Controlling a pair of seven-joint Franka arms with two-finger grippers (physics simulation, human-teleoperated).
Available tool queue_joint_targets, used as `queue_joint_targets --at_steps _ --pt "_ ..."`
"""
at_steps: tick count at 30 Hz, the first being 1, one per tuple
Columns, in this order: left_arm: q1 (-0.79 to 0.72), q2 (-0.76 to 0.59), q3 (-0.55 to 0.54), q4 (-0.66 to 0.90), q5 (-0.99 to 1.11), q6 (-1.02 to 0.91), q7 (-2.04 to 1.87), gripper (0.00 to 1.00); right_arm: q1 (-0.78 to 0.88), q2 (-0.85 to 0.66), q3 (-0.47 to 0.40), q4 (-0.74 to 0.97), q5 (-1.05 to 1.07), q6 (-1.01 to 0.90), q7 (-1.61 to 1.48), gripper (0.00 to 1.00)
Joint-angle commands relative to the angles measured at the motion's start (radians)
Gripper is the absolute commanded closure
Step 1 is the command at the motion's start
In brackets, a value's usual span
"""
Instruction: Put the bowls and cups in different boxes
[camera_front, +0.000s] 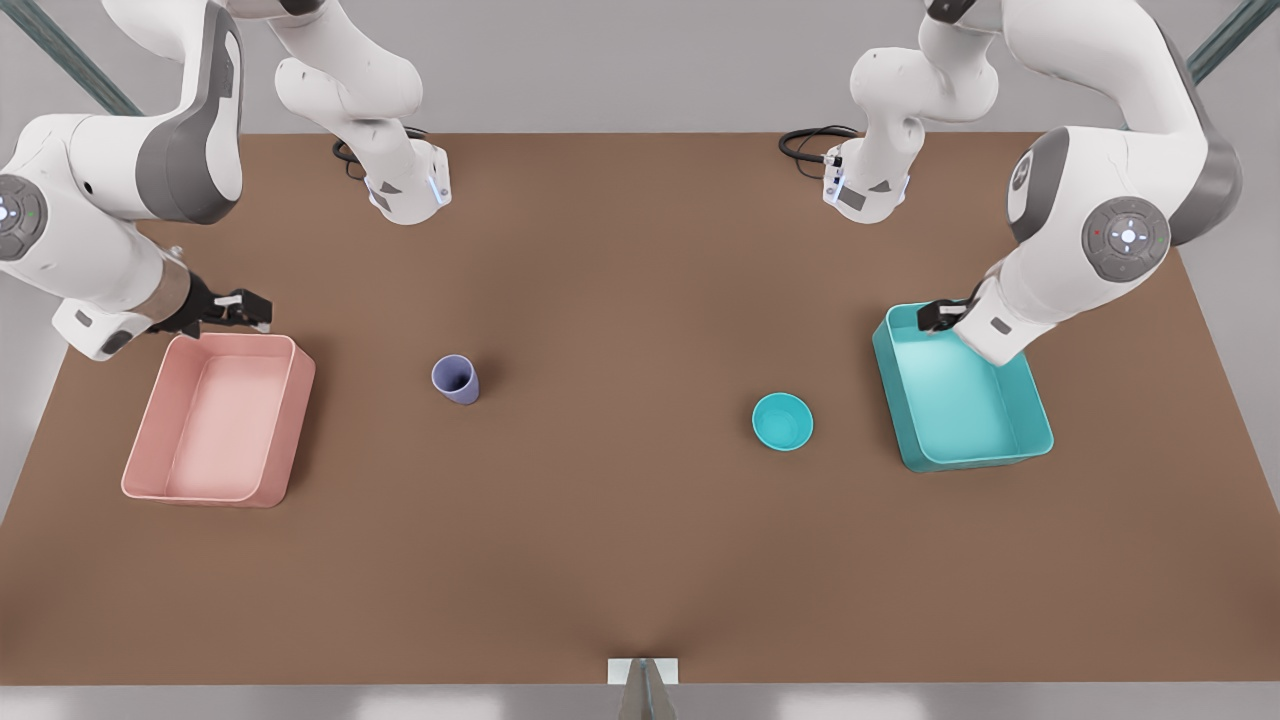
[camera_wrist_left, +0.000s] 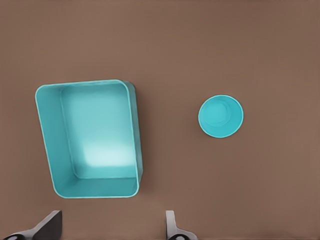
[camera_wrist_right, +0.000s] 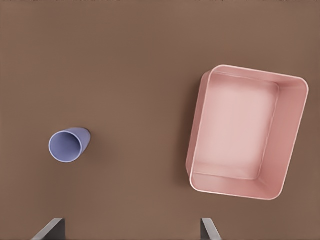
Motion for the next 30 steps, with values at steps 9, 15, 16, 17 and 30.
queue_joint_targets --at_steps 9,15,16,17,30 --pt "-0.044 0.435 -0.08 -0.005 -0.031 0.496 0.0 0.0 0.184 0.152 0.009 -0.17 0.032 0.32 0.115 0.0" --pt "-0.021 0.494 -0.08 -0.112 -0.122 0.663 0.012 0.0 0.212 0.18 0.009 -0.375 0.121 0.658 0.187 0.0" --pt "-0.021 0.484 -0.08 -0.143 -0.122 0.663 0.02 0.0 0.215 0.168 0.009 -0.409 0.126 0.687 0.193 0.0" --pt "-0.021 0.478 -0.081 -0.172 -0.123 0.672 0.046 0.0 0.221 0.137 0.009 -0.47 0.126 0.742 0.213 0.0" --pt "-0.022 0.537 -0.087 -0.197 -0.264 0.66 0.138 0.79 0.252 0.077 0.009 -0.779 0.135 0.929 0.219 0.0"
